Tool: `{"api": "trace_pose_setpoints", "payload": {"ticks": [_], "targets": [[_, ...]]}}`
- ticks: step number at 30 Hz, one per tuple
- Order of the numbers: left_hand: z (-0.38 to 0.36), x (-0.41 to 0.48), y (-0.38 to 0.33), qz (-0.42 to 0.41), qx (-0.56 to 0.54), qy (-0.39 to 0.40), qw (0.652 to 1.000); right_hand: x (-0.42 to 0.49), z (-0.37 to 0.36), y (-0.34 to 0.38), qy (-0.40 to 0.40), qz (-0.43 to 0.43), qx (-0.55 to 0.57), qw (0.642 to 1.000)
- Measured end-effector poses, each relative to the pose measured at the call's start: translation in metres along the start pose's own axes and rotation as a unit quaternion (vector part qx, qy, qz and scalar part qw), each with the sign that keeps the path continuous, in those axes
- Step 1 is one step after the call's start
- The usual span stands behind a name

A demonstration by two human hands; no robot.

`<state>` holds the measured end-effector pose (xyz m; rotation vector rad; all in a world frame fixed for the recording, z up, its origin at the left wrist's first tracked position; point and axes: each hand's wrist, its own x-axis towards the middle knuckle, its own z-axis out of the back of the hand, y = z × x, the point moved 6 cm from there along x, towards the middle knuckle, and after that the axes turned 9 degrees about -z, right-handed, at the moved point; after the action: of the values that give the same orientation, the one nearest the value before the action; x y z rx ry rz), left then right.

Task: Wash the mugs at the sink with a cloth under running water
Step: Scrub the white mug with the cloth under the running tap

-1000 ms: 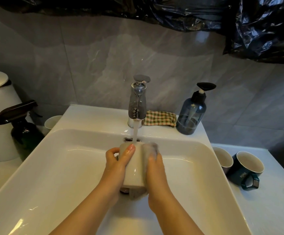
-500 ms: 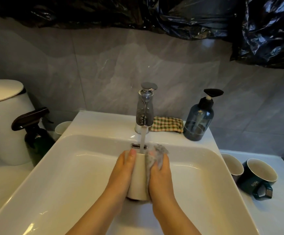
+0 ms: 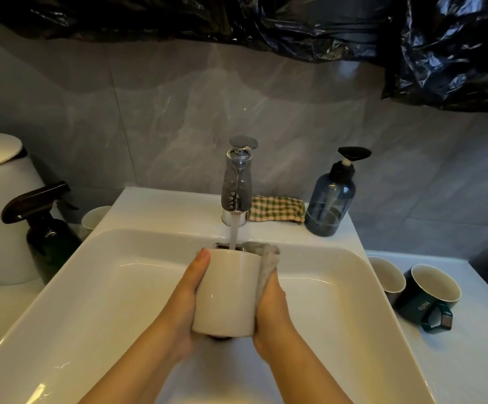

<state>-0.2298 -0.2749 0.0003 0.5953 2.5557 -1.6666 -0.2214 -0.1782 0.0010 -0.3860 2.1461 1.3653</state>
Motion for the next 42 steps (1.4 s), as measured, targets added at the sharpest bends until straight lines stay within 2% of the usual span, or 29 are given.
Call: {"api": "trace_pose_setpoints", "payload": {"ticks": [3,7,9,10,12,16,18,19,20,22,25,27,28,31,34,36,38,39,42], "targets": [[-0.003,0.0,-0.008,-0.027,0.055,0.001,0.998,0.002,0.018,-0.012,-0.027,-0.023,0.018,0.999],[0.002,0.002,-0.018,-0.096,0.155,-0.061,0.981,0.003,0.038,-0.009,-0.162,0.061,0.02,0.985],[-0.006,-0.001,-0.018,-0.128,0.165,-0.05,0.977,-0.001,0.039,-0.001,-0.211,0.111,-0.014,0.971],[-0.009,-0.003,-0.017,-0.138,0.176,-0.047,0.974,-0.002,0.038,-0.001,-0.211,0.11,-0.016,0.971],[-0.009,-0.003,-0.018,-0.17,0.245,-0.034,0.954,-0.004,0.031,-0.002,-0.154,0.05,0.023,0.987],[-0.012,-0.011,-0.032,-0.274,0.432,0.047,0.858,-0.011,0.027,-0.003,-0.032,-0.07,0.087,0.993],[-0.015,-0.014,-0.031,-0.297,0.494,0.084,0.813,-0.01,0.031,-0.008,-0.024,-0.088,0.066,0.994],[-0.015,-0.015,-0.029,-0.303,0.493,0.089,0.811,-0.009,0.032,-0.008,-0.032,-0.081,0.059,0.994],[-0.014,-0.014,-0.029,-0.3,0.47,0.082,0.826,-0.008,0.032,-0.006,-0.043,-0.059,0.057,0.996],[-0.008,-0.009,-0.029,-0.29,0.374,0.036,0.88,-0.008,0.031,0.001,-0.08,0.009,0.034,0.996],[0.003,0.0,-0.025,-0.243,0.145,-0.061,0.957,-0.019,0.014,0.011,-0.106,0.158,-0.041,0.981],[0.007,0.004,-0.02,-0.194,0.017,-0.089,0.977,-0.021,0.003,0.006,-0.089,0.21,-0.087,0.97],[0.007,0.004,-0.019,-0.174,-0.004,-0.082,0.981,-0.02,0.003,0.005,-0.098,0.221,-0.102,0.965],[0.003,0.001,-0.022,-0.159,0.06,-0.028,0.985,-0.021,0.02,0.014,-0.197,0.23,-0.132,0.944],[-0.003,-0.002,-0.022,-0.165,0.156,-0.008,0.974,-0.018,0.036,0.02,-0.249,0.213,-0.162,0.931],[-0.004,-0.001,-0.019,-0.165,0.19,-0.006,0.968,-0.012,0.037,0.019,-0.228,0.172,-0.151,0.946],[-0.002,0.001,-0.015,-0.154,0.17,-0.016,0.973,-0.005,0.032,0.017,-0.152,0.124,-0.118,0.973],[-0.001,0.001,-0.014,-0.149,0.149,-0.029,0.977,-0.003,0.03,0.017,-0.124,0.108,-0.135,0.977],[0.007,0.005,-0.01,-0.129,0.078,-0.071,0.986,-0.001,0.027,0.015,-0.115,0.103,-0.26,0.953]]}}
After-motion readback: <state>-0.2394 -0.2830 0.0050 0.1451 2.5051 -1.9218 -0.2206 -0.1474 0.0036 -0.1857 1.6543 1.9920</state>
